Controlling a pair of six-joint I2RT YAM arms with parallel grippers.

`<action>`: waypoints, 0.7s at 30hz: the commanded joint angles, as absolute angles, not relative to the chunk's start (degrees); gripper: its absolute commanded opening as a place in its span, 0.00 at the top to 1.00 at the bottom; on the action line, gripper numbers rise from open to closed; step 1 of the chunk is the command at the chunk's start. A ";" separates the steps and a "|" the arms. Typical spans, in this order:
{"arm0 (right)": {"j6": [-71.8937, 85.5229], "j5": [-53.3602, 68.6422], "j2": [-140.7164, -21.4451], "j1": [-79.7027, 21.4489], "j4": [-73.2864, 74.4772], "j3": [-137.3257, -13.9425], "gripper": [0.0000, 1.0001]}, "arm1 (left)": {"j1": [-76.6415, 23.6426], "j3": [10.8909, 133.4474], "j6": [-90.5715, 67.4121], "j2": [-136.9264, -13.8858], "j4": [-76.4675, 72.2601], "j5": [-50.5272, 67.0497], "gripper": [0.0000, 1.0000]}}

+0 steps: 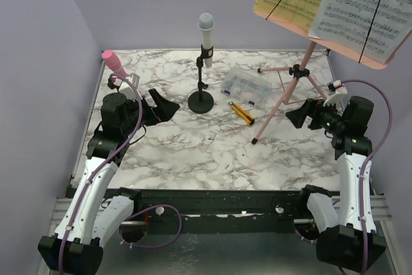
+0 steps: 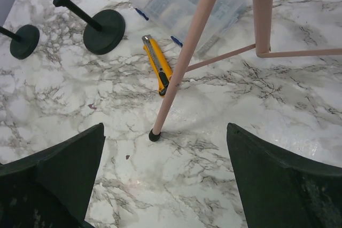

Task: Pack up the instrument practice props
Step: Move the microphone stand with the microphone to the center of the board.

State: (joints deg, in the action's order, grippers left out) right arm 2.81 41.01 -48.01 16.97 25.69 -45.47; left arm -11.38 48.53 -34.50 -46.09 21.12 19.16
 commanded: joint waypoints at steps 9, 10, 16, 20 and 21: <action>-9.33 52.90 -47.17 17.23 28.21 -43.96 0.00 | -13.00 47.41 -31.64 -51.26 8.15 28.25 0.01; -9.66 53.88 -47.00 17.23 28.38 -43.82 0.01 | -13.16 46.85 -30.96 -51.48 7.19 28.48 0.01; -11.02 56.70 -46.71 17.29 28.32 -43.51 0.00 | -13.27 42.39 -25.92 -54.31 -5.42 32.96 0.03; -12.33 58.73 -46.22 17.23 29.11 -43.51 0.01 | -13.32 42.75 -23.47 -57.36 -10.51 34.20 0.03; -12.62 59.26 -46.28 17.24 29.21 -43.51 0.00 | -13.27 43.13 -22.50 -58.09 -10.95 34.28 0.03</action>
